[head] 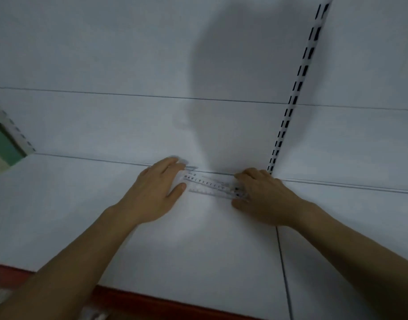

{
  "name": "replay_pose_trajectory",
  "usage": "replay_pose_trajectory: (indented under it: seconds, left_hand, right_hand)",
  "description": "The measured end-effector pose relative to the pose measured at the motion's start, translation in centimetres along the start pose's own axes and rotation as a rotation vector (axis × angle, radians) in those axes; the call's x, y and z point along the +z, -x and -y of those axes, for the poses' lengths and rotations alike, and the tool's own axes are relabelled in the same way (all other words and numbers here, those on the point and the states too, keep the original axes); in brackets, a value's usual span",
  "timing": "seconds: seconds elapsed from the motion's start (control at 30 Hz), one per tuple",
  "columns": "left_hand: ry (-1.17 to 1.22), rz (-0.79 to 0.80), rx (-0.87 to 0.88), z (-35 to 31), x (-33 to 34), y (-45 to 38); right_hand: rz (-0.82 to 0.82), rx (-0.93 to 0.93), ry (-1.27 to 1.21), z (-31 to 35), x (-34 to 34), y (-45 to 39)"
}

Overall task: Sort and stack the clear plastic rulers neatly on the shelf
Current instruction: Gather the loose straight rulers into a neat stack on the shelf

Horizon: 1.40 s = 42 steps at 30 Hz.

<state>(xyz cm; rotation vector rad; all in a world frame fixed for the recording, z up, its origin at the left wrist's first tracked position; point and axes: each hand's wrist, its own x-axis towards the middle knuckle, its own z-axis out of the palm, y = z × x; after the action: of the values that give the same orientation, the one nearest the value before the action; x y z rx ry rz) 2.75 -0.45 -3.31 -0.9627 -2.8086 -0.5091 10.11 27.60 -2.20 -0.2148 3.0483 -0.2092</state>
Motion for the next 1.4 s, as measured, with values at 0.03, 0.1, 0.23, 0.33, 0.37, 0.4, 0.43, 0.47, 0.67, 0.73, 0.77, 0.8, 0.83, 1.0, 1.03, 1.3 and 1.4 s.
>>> replay_pose_trajectory:
  seconds: [0.03,0.1,0.23,0.33,0.37,0.4,0.43,0.47,0.67,0.73,0.77,0.8,0.83,1.0,1.03,1.3,1.4]
  left_hand:
    - [0.024,-0.016,0.050,0.6,-0.1,-0.6]
    - [0.076,-0.032,0.152,1.3,0.2,-1.6]
    - [0.250,-0.113,0.305,0.8,1.9,-2.7]
    - [0.400,-0.186,0.364,0.3,2.1,-2.4]
    - [0.422,-0.202,0.376,0.3,2.0,-2.2]
    - [0.437,-0.214,0.386,0.2,1.9,-2.0]
    - [0.452,-0.216,0.394,0.2,1.7,-1.7]
    - [0.471,-0.209,0.398,0.2,1.6,-1.4]
    - [0.517,-0.152,0.401,-0.4,1.2,-1.0]
    - [0.487,-0.175,0.396,-0.4,1.1,-0.8]
    - [0.486,-0.195,0.373,-0.3,1.1,-0.8]
    - [0.502,-0.215,0.342,-0.1,1.1,-0.8]
    - [0.531,-0.238,0.310,0.1,1.1,-0.8]
    - [0.640,-0.282,0.244,0.6,1.2,-1.4]
    - [0.631,-0.278,0.264,0.5,1.2,-1.3]
    - [0.606,-0.319,0.317,0.2,1.3,-1.3]
    - [0.676,-0.325,0.278,0.2,1.0,-1.1]
  right_hand:
    - [-0.005,0.033,-0.005,0.2,0.2,-0.2]
    - [-0.081,0.044,-0.035,0.3,0.7,0.0]
    - [-0.295,-0.004,-0.022,1.3,2.1,1.5]
    - [-0.361,0.007,-0.045,1.4,2.5,2.1]
    - [-0.381,0.024,-0.056,1.4,2.4,2.2]
    - [-0.409,0.031,-0.062,1.3,2.2,2.3]
    - [-0.450,0.026,-0.056,1.5,1.9,2.3]
    - [-0.499,0.015,-0.046,2.0,1.6,2.2]
    - [-0.614,-0.116,-0.176,7.7,-0.9,0.4]
    - [-0.635,-0.042,-0.261,8.5,-0.4,0.1]
    - [-0.646,0.021,-0.315,8.4,-0.3,0.0]
    - [-0.644,0.095,-0.364,7.9,-0.1,0.1]
    - [-0.614,0.170,-0.395,7.0,0.1,0.3]
    - [-0.228,0.362,-0.165,3.6,2.5,2.3]
    - [-0.248,0.368,-0.171,3.7,3.0,2.4]
    - [-0.404,0.317,-0.104,3.7,3.8,1.7]
    - [-0.506,0.233,-0.150,3.5,4.1,2.0]
